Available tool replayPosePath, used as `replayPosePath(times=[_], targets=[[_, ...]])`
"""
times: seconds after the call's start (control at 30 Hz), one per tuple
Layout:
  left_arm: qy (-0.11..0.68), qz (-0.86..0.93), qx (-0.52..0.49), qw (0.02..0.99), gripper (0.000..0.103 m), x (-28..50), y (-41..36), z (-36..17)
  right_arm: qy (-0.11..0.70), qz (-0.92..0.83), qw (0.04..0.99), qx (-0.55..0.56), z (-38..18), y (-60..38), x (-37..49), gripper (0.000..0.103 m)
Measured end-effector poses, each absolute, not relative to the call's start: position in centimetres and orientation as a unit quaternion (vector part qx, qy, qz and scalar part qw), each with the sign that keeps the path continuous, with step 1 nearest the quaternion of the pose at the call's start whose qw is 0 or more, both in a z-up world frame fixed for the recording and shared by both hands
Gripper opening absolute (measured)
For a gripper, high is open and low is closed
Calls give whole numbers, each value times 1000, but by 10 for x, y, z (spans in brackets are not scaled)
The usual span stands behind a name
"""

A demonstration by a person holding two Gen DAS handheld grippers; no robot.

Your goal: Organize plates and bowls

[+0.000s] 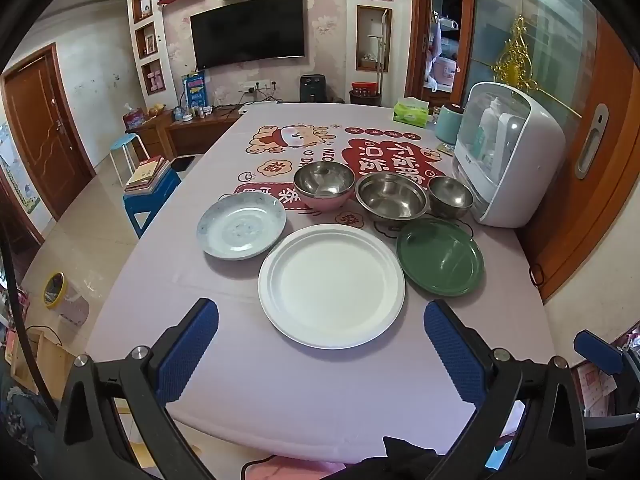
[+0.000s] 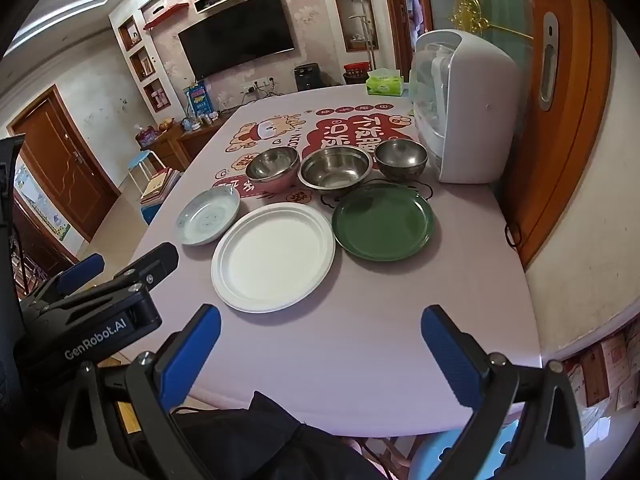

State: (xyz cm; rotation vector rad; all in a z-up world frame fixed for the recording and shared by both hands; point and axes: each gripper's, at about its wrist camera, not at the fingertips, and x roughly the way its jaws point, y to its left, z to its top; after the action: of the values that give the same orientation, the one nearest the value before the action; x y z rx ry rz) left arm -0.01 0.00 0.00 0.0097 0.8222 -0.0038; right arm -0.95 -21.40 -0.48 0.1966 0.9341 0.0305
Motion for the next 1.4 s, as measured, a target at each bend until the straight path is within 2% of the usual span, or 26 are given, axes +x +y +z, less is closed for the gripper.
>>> replayPosePath(times=[1.4], targets=[[426,-12,-7,905,102,3,-1,-12,467,8,880,90,-9,-210,-5,101]])
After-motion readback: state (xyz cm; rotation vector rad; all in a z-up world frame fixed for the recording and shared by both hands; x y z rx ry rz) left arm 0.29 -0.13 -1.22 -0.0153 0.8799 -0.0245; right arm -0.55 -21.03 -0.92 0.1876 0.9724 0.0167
